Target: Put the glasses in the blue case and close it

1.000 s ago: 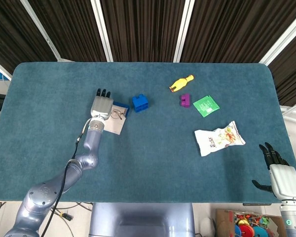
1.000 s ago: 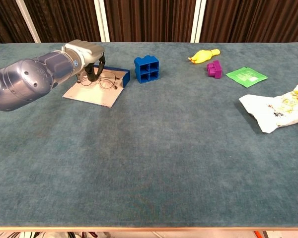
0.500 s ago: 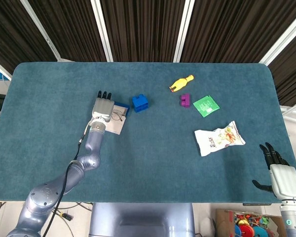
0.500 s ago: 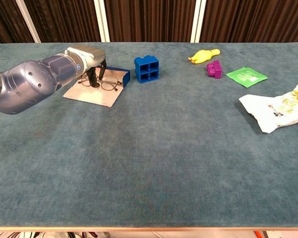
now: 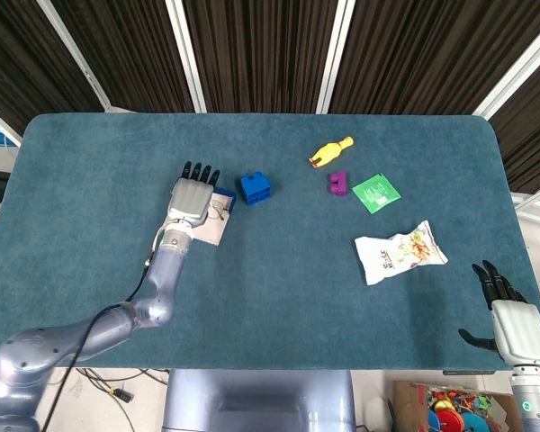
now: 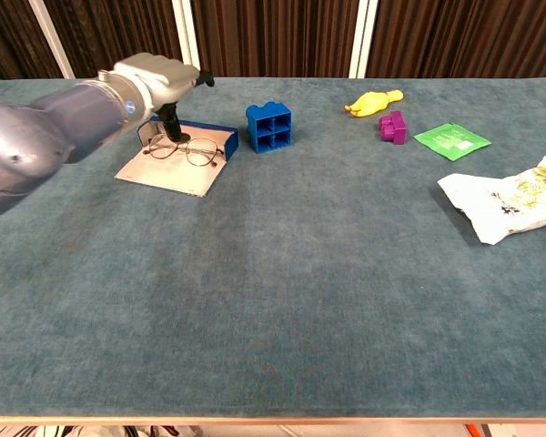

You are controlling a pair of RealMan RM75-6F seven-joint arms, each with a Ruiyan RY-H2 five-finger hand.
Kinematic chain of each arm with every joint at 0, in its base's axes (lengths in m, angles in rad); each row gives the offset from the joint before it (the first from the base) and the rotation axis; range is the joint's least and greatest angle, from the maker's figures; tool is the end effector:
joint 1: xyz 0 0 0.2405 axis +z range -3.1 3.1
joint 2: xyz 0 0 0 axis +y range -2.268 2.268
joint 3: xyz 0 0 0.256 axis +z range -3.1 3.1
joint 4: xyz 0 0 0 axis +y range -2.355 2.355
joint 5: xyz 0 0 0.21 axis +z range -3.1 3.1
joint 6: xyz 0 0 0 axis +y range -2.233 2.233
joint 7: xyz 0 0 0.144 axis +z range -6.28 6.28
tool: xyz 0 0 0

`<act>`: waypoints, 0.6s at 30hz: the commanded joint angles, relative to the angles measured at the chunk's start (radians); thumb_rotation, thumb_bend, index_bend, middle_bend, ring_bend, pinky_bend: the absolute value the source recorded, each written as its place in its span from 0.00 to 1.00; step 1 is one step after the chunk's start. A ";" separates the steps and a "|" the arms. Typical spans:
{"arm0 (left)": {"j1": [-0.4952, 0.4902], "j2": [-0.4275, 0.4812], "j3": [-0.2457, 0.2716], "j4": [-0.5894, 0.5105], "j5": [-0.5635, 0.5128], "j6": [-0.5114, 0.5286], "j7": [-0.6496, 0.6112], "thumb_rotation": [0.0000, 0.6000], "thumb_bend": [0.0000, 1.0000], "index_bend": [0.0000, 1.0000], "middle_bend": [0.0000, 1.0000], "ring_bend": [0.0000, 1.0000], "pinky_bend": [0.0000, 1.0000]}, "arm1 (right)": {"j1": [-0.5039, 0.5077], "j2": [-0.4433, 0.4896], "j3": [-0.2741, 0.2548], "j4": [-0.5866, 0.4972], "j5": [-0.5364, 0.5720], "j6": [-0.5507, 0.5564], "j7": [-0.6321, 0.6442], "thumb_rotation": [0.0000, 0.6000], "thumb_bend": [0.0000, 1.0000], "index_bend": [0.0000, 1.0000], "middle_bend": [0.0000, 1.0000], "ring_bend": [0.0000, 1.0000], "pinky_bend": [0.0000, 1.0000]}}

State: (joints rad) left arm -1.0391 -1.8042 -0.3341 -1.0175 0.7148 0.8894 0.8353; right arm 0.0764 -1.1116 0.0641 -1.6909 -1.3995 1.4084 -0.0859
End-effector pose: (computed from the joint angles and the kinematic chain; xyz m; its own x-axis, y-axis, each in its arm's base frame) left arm -0.0996 0.4427 -0.0428 0.7145 0.1148 0.6901 0.6956 -0.2225 -0.6832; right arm -0.3130 -0.1792 0.1505 0.3922 -0.0803 0.9164 -0.9134 0.0842 0.3983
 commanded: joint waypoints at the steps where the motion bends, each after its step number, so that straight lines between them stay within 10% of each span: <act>1: 0.131 0.182 0.072 -0.281 0.045 0.145 0.012 1.00 0.30 0.05 0.09 0.02 0.11 | 0.000 0.001 0.001 -0.002 0.004 -0.001 0.001 1.00 0.09 0.02 0.00 0.15 0.32; 8: 0.215 0.291 0.115 -0.356 0.115 0.037 -0.227 1.00 0.30 0.05 0.38 0.42 0.66 | 0.004 0.000 0.003 -0.003 0.014 -0.012 -0.008 1.00 0.10 0.02 0.00 0.15 0.32; 18: 0.220 0.303 0.134 -0.312 0.107 -0.123 -0.395 1.00 0.35 0.03 0.54 0.56 0.73 | 0.003 -0.003 0.004 -0.004 0.018 -0.009 -0.019 1.00 0.10 0.02 0.00 0.15 0.32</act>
State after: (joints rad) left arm -0.8190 -1.5025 -0.2080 -1.3454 0.8218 0.7922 0.4656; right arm 0.0799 -1.1142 0.0674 -1.6952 -1.3822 1.3991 -0.1049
